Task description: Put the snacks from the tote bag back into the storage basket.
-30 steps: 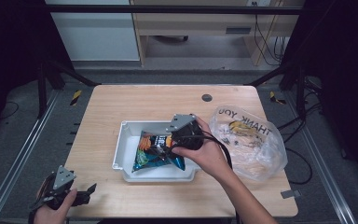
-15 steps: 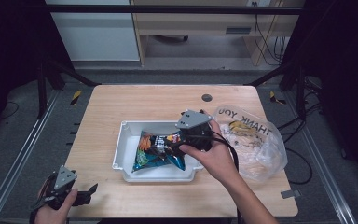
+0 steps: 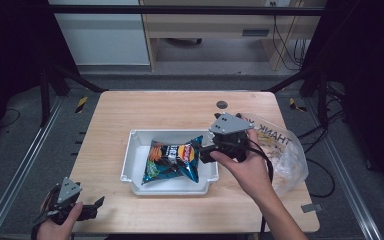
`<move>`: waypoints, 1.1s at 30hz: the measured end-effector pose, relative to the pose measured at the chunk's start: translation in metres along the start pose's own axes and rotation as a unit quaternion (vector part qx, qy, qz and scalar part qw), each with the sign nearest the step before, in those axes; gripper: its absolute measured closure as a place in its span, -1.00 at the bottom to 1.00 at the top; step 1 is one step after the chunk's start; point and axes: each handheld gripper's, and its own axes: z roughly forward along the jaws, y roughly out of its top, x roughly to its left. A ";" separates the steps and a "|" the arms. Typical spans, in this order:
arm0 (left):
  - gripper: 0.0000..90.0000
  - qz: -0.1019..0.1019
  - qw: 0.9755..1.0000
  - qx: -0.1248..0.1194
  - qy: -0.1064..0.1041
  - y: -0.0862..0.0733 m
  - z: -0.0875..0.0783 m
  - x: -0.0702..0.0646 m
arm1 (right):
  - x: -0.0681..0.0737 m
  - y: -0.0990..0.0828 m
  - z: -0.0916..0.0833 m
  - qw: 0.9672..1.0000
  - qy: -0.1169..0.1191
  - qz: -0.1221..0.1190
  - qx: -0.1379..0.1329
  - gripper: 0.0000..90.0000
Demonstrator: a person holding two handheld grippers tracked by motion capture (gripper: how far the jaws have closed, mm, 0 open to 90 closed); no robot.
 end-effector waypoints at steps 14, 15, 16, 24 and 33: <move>-0.92 -0.002 1.000 -0.001 0.001 0.000 0.000 0.000 | -0.022 -0.020 -0.037 0.997 -0.069 0.034 -0.010 -0.91; -0.92 -0.003 1.000 -0.002 0.001 0.000 0.000 0.000 | -0.023 -0.023 -0.038 0.997 -0.072 0.037 -0.009 -0.92; -0.92 -0.002 1.000 -0.002 0.001 0.000 0.000 -0.001 | -0.024 -0.027 -0.040 0.997 -0.074 0.038 -0.005 -0.92; -0.93 -0.001 1.000 -0.011 0.001 0.001 -0.001 -0.001 | -0.033 -0.051 -0.052 0.992 -0.106 0.061 0.003 -0.92; -0.93 0.003 1.000 -0.014 -0.002 0.001 -0.001 -0.002 | -0.036 -0.078 -0.065 0.989 -0.126 0.073 0.007 -0.93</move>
